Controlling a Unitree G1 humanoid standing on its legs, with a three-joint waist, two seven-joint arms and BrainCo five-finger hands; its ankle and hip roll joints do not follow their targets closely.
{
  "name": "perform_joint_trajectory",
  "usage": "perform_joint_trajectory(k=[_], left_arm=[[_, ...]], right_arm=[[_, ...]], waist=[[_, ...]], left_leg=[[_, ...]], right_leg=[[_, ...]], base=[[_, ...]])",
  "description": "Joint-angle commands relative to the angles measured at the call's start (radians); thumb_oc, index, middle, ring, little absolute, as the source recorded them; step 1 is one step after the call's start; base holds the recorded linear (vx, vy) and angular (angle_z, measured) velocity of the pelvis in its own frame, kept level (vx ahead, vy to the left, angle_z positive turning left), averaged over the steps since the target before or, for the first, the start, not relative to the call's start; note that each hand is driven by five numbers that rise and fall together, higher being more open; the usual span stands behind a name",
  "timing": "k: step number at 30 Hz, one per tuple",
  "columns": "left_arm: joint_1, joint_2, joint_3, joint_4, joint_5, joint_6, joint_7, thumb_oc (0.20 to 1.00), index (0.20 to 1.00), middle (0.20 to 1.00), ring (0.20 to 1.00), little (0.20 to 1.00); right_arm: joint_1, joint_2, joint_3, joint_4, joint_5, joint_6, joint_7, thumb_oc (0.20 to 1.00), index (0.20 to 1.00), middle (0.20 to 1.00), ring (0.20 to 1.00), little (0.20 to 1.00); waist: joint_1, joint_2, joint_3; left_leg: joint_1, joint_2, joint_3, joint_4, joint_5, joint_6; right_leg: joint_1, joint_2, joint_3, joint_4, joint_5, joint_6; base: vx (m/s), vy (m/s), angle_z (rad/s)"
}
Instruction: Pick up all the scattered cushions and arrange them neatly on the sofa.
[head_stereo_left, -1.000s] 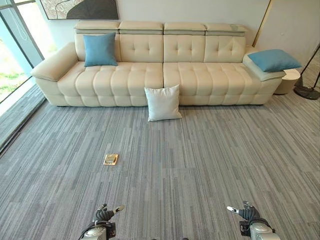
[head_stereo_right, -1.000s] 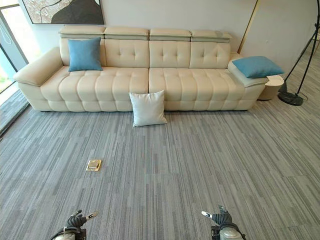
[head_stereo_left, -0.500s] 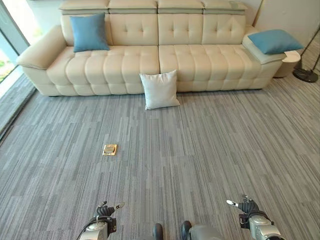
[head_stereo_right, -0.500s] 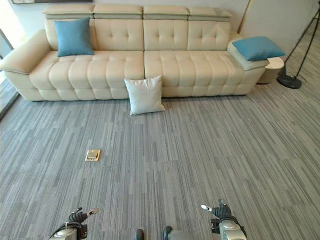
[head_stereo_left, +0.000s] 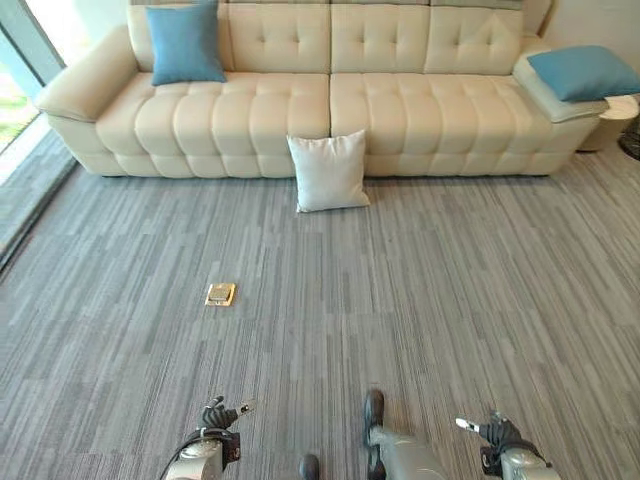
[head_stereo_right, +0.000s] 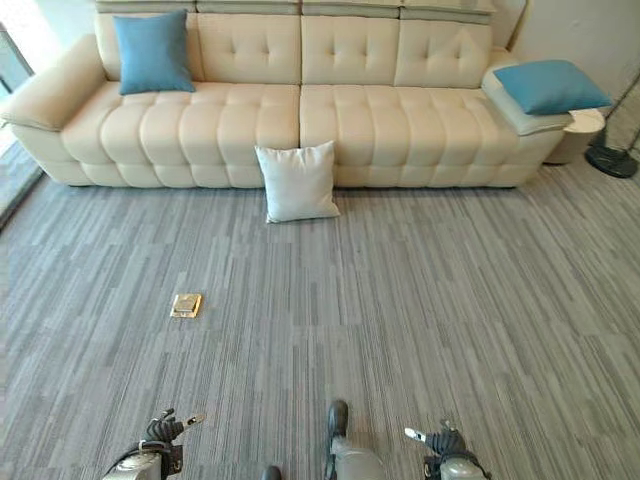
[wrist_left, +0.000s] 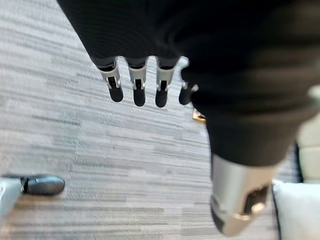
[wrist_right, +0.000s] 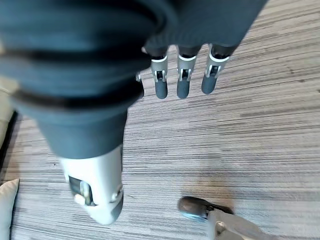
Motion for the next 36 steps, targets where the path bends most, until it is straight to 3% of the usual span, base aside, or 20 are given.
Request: perform_joint_trajectory(k=[1, 2, 4, 8, 10, 12, 14, 17, 18, 21, 24, 26, 28, 29, 30, 31, 34, 36], left_arm=[[-0.07, 0.004, 0.018, -0.02, -0.05, -0.035, 0.006, 1.0, 1.0, 1.0, 1.0, 1.0], [-0.074, -0.005, 0.019, 0.002, -0.079, -0.035, 0.003, 1.0, 1.0, 1.0, 1.0, 1.0], [-0.08, -0.009, 0.02, 0.026, -0.094, -0.037, 0.006, 1.0, 1.0, 1.0, 1.0, 1.0], [-0.073, -0.009, 0.016, 0.043, -0.089, -0.028, 0.008, 1.0, 1.0, 1.0, 1.0, 1.0], [-0.065, -0.004, 0.011, 0.045, -0.077, -0.02, 0.011, 1.0, 1.0, 1.0, 1.0, 1.0], [-0.06, -0.004, 0.009, 0.047, -0.072, -0.015, 0.014, 1.0, 1.0, 1.0, 1.0, 1.0], [-0.05, -0.002, 0.008, 0.044, -0.063, -0.011, 0.011, 1.0, 1.0, 1.0, 1.0, 1.0], [-0.052, 0.002, 0.005, 0.048, -0.052, -0.008, 0.008, 1.0, 1.0, 1.0, 1.0, 1.0], [-0.053, 0.004, 0.004, 0.061, -0.039, -0.005, 0.005, 1.0, 1.0, 1.0, 1.0, 1.0], [-0.053, 0.01, 0.0, 0.081, -0.029, -0.008, 0.0, 1.0, 1.0, 1.0, 1.0, 1.0], [-0.06, 0.019, -0.007, 0.107, -0.009, -0.006, -0.009, 1.0, 1.0, 1.0, 1.0, 1.0], [-0.06, 0.033, -0.008, 0.102, 0.003, -0.003, -0.011, 1.0, 1.0, 1.0, 1.0, 1.0], [-0.065, 0.048, -0.005, 0.093, 0.003, -0.001, -0.008, 1.0, 1.0, 1.0, 1.0, 1.0], [-0.065, 0.048, -0.005, 0.093, 0.003, -0.001, -0.008, 1.0, 1.0, 1.0, 1.0, 1.0], [-0.074, 0.053, -0.009, 0.097, 0.012, 0.005, -0.01, 1.0, 1.0, 1.0, 1.0, 1.0], [-0.078, 0.053, -0.014, 0.1, 0.021, 0.007, -0.012, 1.0, 1.0, 1.0, 1.0, 1.0], [-0.093, 0.052, -0.026, 0.098, 0.033, 0.003, -0.014, 1.0, 1.0, 1.0, 1.0, 1.0], [-0.108, 0.048, -0.029, 0.101, 0.03, 0.001, -0.018, 1.0, 1.0, 1.0, 1.0, 1.0]], right_arm=[[-0.045, -0.041, -0.026, -0.015, 0.005, -0.032, -0.001, 1.0, 1.0, 1.0, 1.0, 1.0], [-0.053, -0.045, -0.026, -0.008, 0.013, -0.034, -0.004, 1.0, 1.0, 1.0, 1.0, 1.0], [-0.062, -0.044, -0.023, -0.008, 0.019, -0.037, -0.006, 1.0, 1.0, 1.0, 1.0, 1.0], [-0.061, -0.039, -0.014, 0.006, 0.022, -0.027, -0.011, 1.0, 1.0, 1.0, 1.0, 1.0], [-0.064, -0.041, -0.002, 0.006, 0.014, -0.025, -0.012, 1.0, 1.0, 1.0, 1.0, 1.0], [-0.062, -0.04, 0.015, 0.003, 0.0, -0.024, -0.011, 1.0, 1.0, 1.0, 1.0, 1.0], [-0.057, -0.04, 0.024, -0.004, -0.012, -0.023, -0.008, 1.0, 1.0, 1.0, 1.0, 1.0], [-0.057, -0.04, 0.026, -0.002, -0.014, -0.024, -0.009, 1.0, 1.0, 1.0, 1.0, 1.0], [-0.058, -0.034, 0.027, 0.011, -0.017, -0.022, -0.007, 1.0, 1.0, 1.0, 1.0, 1.0], [-0.063, -0.025, 0.037, 0.01, -0.034, -0.022, 0.003, 1.0, 1.0, 1.0, 1.0, 1.0], [-0.072, -0.002, 0.042, 0.02, -0.026, -0.024, 0.016, 1.0, 1.0, 1.0, 1.0, 1.0], [-0.075, 0.007, 0.054, 0.026, -0.039, -0.024, 0.022, 1.0, 1.0, 1.0, 1.0, 1.0], [-0.084, 0.012, 0.061, 0.02, -0.046, -0.023, 0.023, 1.0, 1.0, 1.0, 1.0, 1.0], [-0.084, 0.013, 0.061, 0.02, -0.046, -0.023, 0.023, 1.0, 1.0, 1.0, 1.0, 1.0], [-0.092, 0.014, 0.063, 0.015, -0.052, -0.019, 0.022, 1.0, 1.0, 1.0, 1.0, 1.0], [-0.094, 0.015, 0.061, 0.015, -0.053, -0.019, 0.021, 1.0, 1.0, 1.0, 1.0, 1.0], [-0.092, 0.011, 0.049, 0.024, -0.045, -0.017, 0.018, 1.0, 1.0, 1.0, 1.0, 1.0], [-0.1, 0.009, 0.038, 0.042, -0.035, -0.018, 0.007, 1.0, 1.0, 1.0, 1.0, 1.0]], waist=[[-0.016, 0.022, -0.002], [-0.011, 0.018, 0.015], [-0.001, 0.008, 0.034], [0.022, -0.033, 0.054], [0.032, -0.047, 0.059], [0.031, -0.047, 0.051], [0.029, -0.037, 0.045], [0.021, -0.037, 0.048], [0.021, -0.036, 0.042], [0.028, -0.04, 0.007], [0.033, -0.059, -0.017], [0.04, -0.072, -0.017], [0.045, -0.081, 0.002], [0.048, -0.083, 0.002], [0.043, -0.078, 0.027], [0.037, -0.07, 0.036], [0.03, -0.048, 0.059], [0.029, -0.038, 0.073]], left_leg=[[0.071, -0.029, 0.045, 0.198, 0.146, -0.079], [0.003, -0.04, 0.047, 0.338, 0.212, -0.111], [-0.058, -0.04, 0.058, 0.47, 0.232, -0.115], [-0.189, -0.028, 0.109, 0.449, 0.115, -0.038], [-0.228, -0.056, 0.104, 0.283, 0.045, -0.008], [-0.243, -0.051, 0.073, 0.103, 0.087, -0.012], [-0.264, -0.041, 0.036, -0.067, 0.186, -0.029], [-0.332, -0.038, 0.05, -0.067, 0.175, -0.055], [-0.355, -0.029, 0.079, -0.067, 0.194, -0.068], [-0.319, -0.046, 0.058, -0.067, 0.219, -0.048], [-0.271, -0.065, 0.077, -0.067, 0.186, -0.002], [-0.237, -0.075, 0.087, -0.067, 0.152, 0.024], [-0.197, -0.089, 0.108, -0.067, 0.115, 0.054], [-0.198, -0.09, 0.111, -0.067, 0.115, 0.054], [-0.157, -0.1, 0.13, -0.067, 0.093, 0.071], [-0.14, -0.097, 0.132, -0.067, 0.081, 0.073], [-0.094, -0.081, 0.135, -0.067, 0.058, 0.066], [-0.054, -0.07, 0.154, -0.067, 0.029, 0.056]], right_leg=[[-0.001, 0.024, 0.001, 0.018, -0.078, -0.015], [0.053, 0.023, 0.003, 0.011, -0.105, -0.036], [0.09, 0.021, 0.01, 0.013, -0.123, -0.056], [0.17, -0.007, 0.029, -0.009, -0.149, -0.065], [0.206, -0.019, 0.033, -0.022, -0.162, -0.053], [0.225, -0.018, 0.029, -0.022, -0.179, -0.051], [0.258, -0.007, 0.025, -0.03, -0.194, -0.053], [0.291, -0.009, 0.023, -0.037, -0.203, -0.048], [0.311, -0.009, 0.035, -0.041, -0.207, -0.043], [0.348, -0.027, 0.06, -0.035, -0.228, -0.021], [0.326, -0.064, 0.083, 0.076, -0.225, 0.006], [0.258, -0.084, 0.091, 0.246, -0.183, 0.023], [0.168, -0.116, 0.081, 0.44, -0.081, 0.042], [0.165, -0.117, 0.084, 0.445, -0.084, 0.043], [0.105, -0.153, 0.059, 0.577, -0.024, 0.043], [0.068, -0.15, 0.058, 0.607, -0.034, 0.037], [-0.002, -0.125, 0.021, 0.533, -0.12, 0.017], [-0.028, -0.096, -0.017, 0.324, -0.134, 0.023]], base=[[0.35, -0.194, 0.24], [0.46, -0.258, 0.17], [0.35, -0.214, -0.05], [0.27, -0.14, -0.17], [0.28, -0.019, 0.02], [0.3, 0.037, 0.04], [0.33, 0.078, 0.01], [0.29, 0.135, 0.34], [0.39, 0.205, 0.22], [0.51, 0.305, -0.16], [0.49, 0.335, -0.2], [0.33, 0.241, -0.27], [0.21, 0.208, -0.18], [0.25, 0.263, -0.13], [0.25, 0.234, -0.18], [0.33, 0.271, -0.05], [0.26, 0.089, 0.03], [0.29, -0.005, 0.01]])
